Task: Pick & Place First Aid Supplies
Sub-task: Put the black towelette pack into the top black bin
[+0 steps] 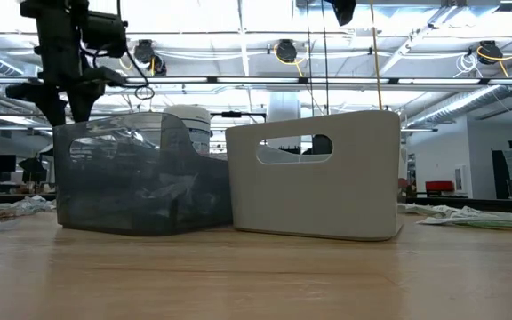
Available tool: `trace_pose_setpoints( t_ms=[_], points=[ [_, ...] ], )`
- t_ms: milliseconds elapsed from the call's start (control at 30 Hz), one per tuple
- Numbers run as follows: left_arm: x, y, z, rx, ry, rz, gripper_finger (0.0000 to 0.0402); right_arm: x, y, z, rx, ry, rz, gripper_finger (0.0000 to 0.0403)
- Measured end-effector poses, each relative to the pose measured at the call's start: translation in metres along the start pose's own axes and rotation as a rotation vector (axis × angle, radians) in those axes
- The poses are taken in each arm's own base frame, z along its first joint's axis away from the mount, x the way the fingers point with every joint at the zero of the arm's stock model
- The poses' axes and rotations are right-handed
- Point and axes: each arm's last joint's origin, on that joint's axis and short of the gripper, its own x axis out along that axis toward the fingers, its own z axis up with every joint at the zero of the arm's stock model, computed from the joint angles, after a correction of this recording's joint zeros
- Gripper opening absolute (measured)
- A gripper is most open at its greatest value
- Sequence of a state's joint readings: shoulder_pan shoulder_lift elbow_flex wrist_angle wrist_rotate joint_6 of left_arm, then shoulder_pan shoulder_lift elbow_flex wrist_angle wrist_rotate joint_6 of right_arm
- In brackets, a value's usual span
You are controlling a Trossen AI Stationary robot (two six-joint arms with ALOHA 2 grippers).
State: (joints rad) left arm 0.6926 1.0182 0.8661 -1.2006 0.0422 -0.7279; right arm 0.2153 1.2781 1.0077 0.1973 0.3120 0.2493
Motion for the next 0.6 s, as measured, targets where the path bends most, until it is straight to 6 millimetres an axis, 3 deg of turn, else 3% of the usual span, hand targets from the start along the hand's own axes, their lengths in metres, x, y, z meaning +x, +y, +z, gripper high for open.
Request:
trace_pose_setpoints(
  t_ms=[300,600],
  points=[
    [0.037,0.009,0.003,-0.016,0.081,0.17,0.017,0.0,0.0,-0.001,-0.005,0.007,-0.001,0.0137],
    [0.079,0.01,0.005,-0.04,0.094,0.206,0.017,0.0,-0.002,-0.006,-0.025,0.065,-0.013,0.0137]
  ],
)
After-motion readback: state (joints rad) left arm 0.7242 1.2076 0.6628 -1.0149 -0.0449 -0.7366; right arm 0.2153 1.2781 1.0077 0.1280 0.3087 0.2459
